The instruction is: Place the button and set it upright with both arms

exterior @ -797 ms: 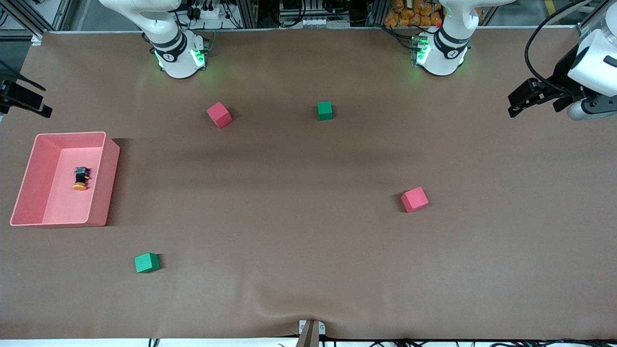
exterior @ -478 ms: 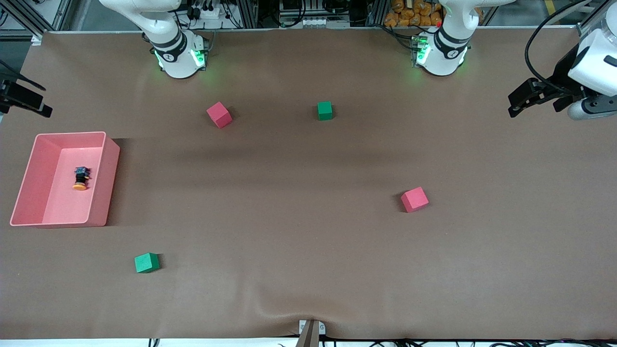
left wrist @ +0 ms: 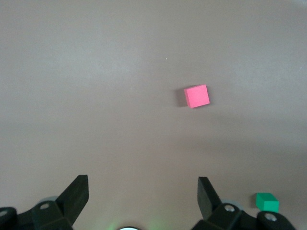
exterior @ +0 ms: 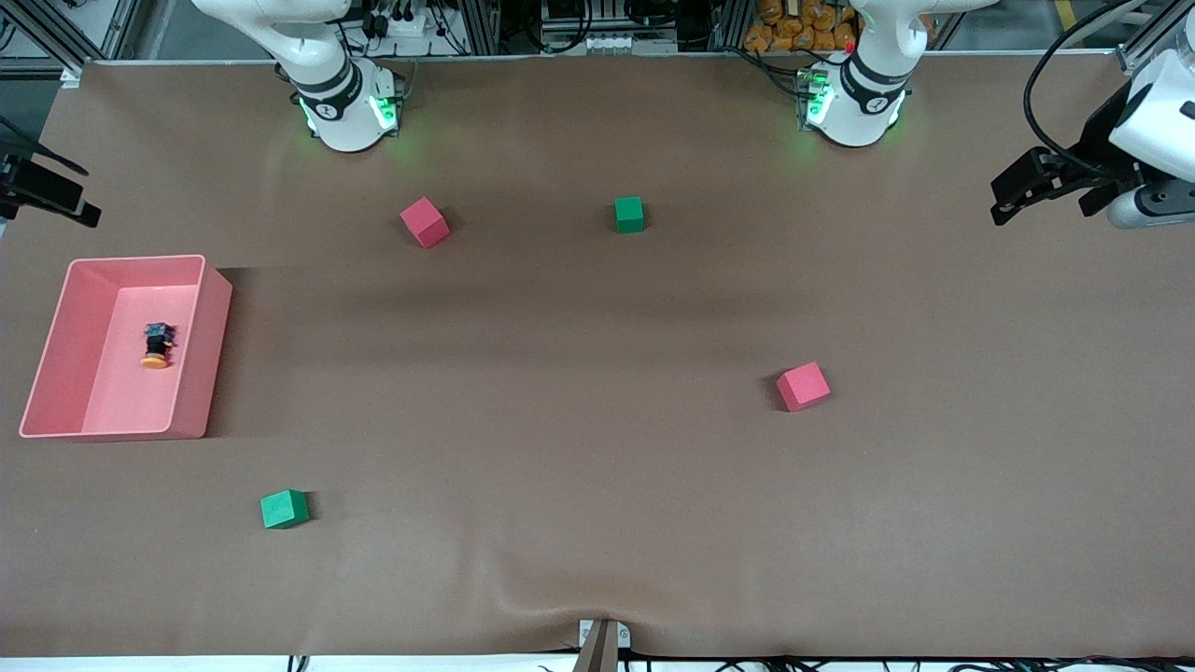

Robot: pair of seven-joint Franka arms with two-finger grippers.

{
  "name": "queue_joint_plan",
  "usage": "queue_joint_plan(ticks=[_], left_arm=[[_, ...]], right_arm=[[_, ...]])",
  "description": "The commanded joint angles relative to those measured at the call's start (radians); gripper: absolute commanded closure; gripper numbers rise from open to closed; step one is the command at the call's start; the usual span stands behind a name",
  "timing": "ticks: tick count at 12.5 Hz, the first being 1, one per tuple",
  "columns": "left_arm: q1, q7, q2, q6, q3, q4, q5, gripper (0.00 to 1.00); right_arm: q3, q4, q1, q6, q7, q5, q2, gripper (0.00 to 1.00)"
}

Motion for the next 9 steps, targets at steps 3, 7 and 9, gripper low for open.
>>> queue_joint_plan(ticks=[3, 7, 9], left_arm=[[0.001, 0.024, 0.013, -0.020, 0.000, 0.017, 0.002, 0.00], [0.001, 0.024, 0.021, -0.011, 0.000, 0.021, 0.000, 0.00], [0.001, 0.024, 0.019, -0.005, 0.000, 0.021, 0.000, 0.00]], right_arm=[[0.001, 0.015, -0.006, -0.015, -0.005, 0.010, -0.001, 0.00], [0.001, 0.015, -0.007, -0.015, -0.005, 0.010, 0.000, 0.00], [0.001, 0.015, -0.007, -0.012, -0.005, 0.010, 0.002, 0.00]])
